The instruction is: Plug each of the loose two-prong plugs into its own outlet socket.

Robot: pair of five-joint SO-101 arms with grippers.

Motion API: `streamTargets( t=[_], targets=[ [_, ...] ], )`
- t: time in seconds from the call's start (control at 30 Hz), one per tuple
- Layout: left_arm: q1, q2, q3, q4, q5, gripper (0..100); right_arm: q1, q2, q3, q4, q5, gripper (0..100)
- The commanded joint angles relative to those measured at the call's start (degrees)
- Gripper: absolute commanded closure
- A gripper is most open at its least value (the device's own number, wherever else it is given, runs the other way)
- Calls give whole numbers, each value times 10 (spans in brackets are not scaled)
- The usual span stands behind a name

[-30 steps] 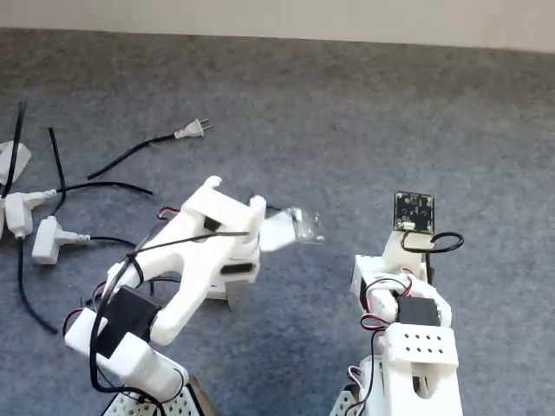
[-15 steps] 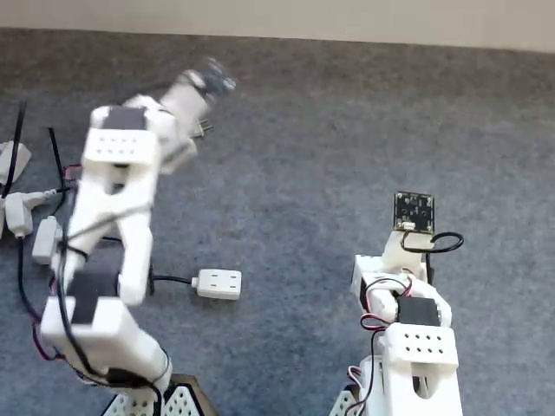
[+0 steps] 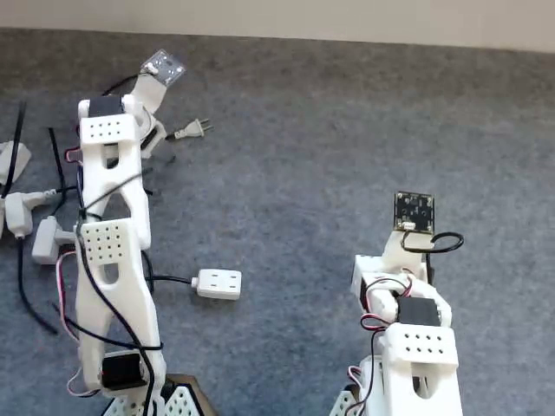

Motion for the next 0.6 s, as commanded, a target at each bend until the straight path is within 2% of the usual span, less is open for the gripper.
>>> streamTargets(
  t=[0.0,0.1,0.2,0.37,0.53,0.57],
  targets=[
    [-1,122,-240,85,2,803,-4,-9,-3,-10,0,634],
    [1,142,-233,113,-2,909,-4,-9,-3,-10,0,634],
    [11,142,-221,164,-35,1000,-4,-9,-3,-10,0,634],
    [36,131,-234,265,-44,997,-4,-9,-3,-10,0,634],
    [40,84,-233,272,-40,995,-4,-9,-3,-10,0,634],
    [37,73,-234,265,-21,989,-4,-9,-3,-10,0,634]
  ],
)
